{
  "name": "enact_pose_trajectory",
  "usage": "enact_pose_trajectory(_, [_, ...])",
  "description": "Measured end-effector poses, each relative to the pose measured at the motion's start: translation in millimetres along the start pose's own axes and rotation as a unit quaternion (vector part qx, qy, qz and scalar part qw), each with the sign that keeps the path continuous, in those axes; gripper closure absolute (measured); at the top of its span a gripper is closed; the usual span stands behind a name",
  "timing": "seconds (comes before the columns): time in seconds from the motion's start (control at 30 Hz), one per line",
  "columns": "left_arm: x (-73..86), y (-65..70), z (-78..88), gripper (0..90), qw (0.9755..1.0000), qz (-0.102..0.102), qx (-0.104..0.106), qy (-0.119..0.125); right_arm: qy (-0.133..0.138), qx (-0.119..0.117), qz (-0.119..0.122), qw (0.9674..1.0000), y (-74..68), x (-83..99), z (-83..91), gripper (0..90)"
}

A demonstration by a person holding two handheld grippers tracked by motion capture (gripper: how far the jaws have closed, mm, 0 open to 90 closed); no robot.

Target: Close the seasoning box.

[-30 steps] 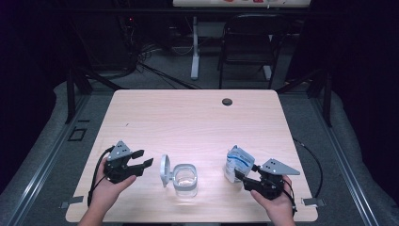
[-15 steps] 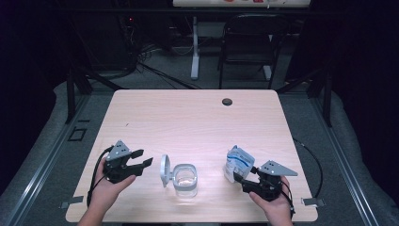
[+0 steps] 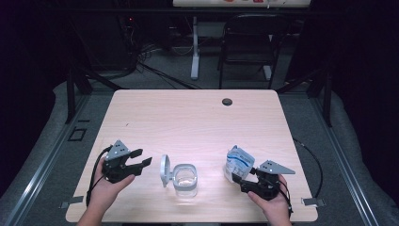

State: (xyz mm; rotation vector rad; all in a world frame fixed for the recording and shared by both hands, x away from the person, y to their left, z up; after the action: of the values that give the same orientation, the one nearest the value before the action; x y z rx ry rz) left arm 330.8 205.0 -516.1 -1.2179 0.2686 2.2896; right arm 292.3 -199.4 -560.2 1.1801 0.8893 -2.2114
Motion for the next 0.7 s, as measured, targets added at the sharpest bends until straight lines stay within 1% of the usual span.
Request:
enact_pose_trajectory(0.17, [0.2,-1.9,-0.4,48.7,1.0,0.002,-0.001,0.0,0.003,0.0,-0.006,1.0,3.9,0.7,-0.1,35.6])
enact_pose_trajectory(0.2, [-0.2,-2.6,0.6,48.7,1.0,0.004,0.0,0.005,0.001,0.002,-0.007,1.0,5.0,1.3,-0.4,35.6])
enact_pose_trajectory(0.37, [-0.4,-4.7,2.8,48.7,0.9999,0.009,-0.002,0.006,-0.002,0.001,-0.009,1.0,5.6,3.4,-2.7,35.7])
enact_pose_trajectory(0.4, [-0.7,-4.8,3.5,48.7,0.9999,0.01,-0.001,0.007,-0.008,0.0,-0.009,0.9999,5.5,4.7,-3.9,35.7])
enact_pose_trajectory(0.43, [-0.7,-4.8,3.5,48.7,0.9999,0.01,-0.001,0.007,-0.008,0.0,-0.009,0.9999,5.5,4.7,-3.9,35.7])
enact_pose_trajectory(0.6, [-1.2,-3.0,3.8,48.7,0.9999,0.011,-0.002,0.005,-0.013,-0.005,-0.01,0.9999,5.9,6.2,-5.2,35.7])
enact_pose_trajectory(0.7, [-2.1,0.2,4.6,48.7,1.0,0.007,-0.002,0.004,-0.014,-0.01,-0.016,0.9997,7.8,7.5,-4.8,35.8])
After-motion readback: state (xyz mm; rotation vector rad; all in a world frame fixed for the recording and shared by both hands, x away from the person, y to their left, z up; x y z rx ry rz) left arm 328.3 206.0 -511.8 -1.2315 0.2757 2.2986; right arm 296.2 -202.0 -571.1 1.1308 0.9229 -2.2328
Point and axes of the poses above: each handheld gripper's, and its own axes: z roughly backward along the jaws, x roughly out of its underside, y roughly to its right, the point moved 4 cm from there along -z, roughly forward along the jaws, and after that the axes turned 11 degrees about -x, right-handed, at the moved point
